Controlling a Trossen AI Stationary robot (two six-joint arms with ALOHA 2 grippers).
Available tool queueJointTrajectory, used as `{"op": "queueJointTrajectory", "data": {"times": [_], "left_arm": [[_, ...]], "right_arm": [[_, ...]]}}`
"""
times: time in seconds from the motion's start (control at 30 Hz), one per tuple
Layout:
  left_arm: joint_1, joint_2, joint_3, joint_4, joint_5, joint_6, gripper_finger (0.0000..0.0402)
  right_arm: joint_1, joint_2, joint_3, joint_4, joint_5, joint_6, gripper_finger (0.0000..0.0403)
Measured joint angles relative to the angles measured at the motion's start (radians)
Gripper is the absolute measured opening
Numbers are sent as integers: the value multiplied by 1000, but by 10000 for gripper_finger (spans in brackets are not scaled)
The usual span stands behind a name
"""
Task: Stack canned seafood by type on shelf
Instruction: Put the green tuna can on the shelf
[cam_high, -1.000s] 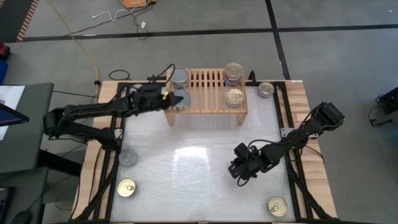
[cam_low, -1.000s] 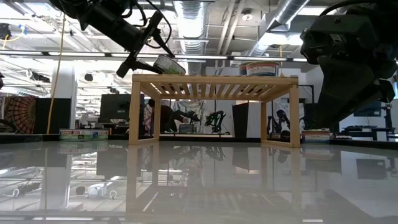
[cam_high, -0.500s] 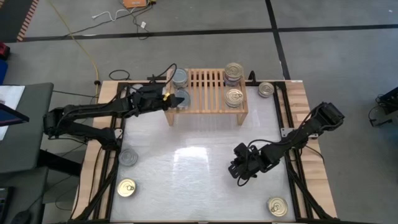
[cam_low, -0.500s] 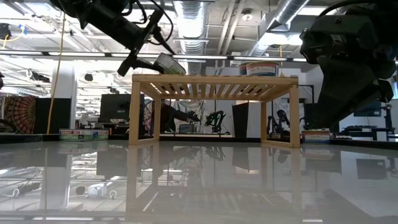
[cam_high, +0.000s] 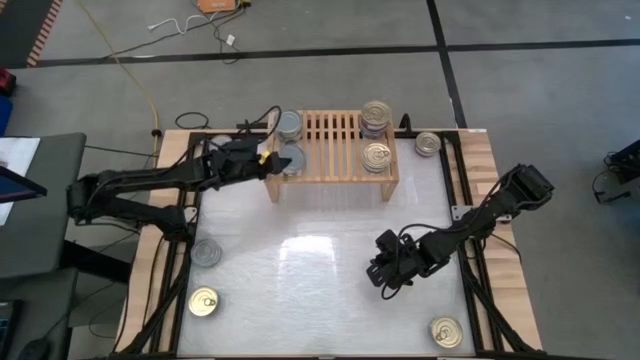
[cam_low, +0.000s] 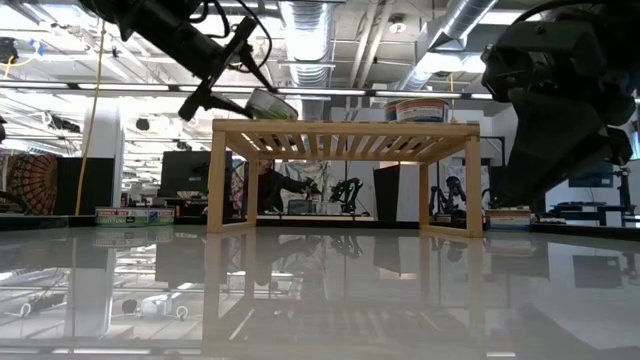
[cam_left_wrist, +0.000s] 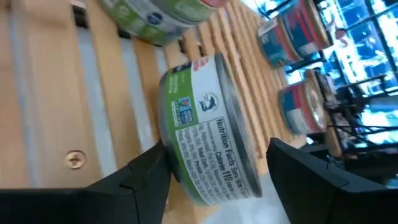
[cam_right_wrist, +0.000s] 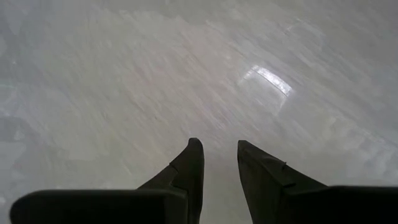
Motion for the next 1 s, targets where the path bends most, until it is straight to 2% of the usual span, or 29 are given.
{"op": "queueJointTrajectory", "data": {"times": [0.2,0.37,0.73,1.0], "left_arm": [[-6,-25,2,-32,68,-27,247],[-7,-50,2,-90,7,-35,247],[3,-53,2,-102,-2,-7,247],[12,-90,3,-132,-86,39,247]], "right_arm": [[0,0,0,10,0,0,123],[0,0,0,14,0,0,123],[-2,0,0,18,0,15,123],[-2,0,0,46,0,28,123]]}}
